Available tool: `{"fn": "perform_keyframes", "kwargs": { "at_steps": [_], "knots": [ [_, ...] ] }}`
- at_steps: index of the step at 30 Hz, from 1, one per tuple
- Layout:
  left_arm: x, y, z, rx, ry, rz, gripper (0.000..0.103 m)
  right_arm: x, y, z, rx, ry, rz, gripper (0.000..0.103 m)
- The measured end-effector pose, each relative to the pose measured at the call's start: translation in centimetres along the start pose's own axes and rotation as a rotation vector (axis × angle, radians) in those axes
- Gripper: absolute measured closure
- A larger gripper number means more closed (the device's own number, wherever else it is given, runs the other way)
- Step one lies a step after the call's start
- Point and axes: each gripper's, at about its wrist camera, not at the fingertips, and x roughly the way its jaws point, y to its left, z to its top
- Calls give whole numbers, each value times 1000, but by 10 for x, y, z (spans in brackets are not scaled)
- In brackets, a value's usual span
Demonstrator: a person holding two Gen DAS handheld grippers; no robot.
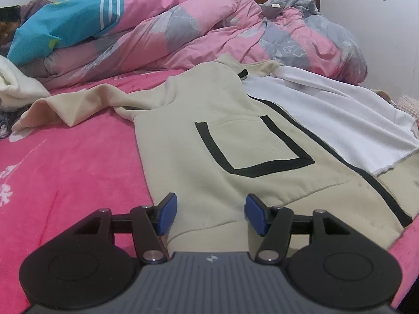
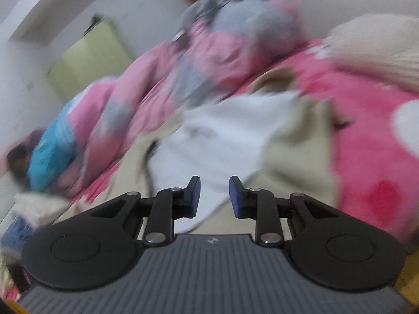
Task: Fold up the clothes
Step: 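Move both open tools back over the flattened beige hoodie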
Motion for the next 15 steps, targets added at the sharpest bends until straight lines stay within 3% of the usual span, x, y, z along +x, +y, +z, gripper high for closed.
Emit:
{"fn": "perform_keyframes", "kwargs": {
  "at_steps": [3,8,15],
  "knots": [
    [0,-1,1,-2,4,6,43,19,25,-4,-66,77,61,79],
    [1,-1,2,-2,15,10,43,36,48,-13,-92,130,126,79],
    [1,-3,3,2,20,18,43,57,58,-37,-143,216,112,79]
  ]
}}
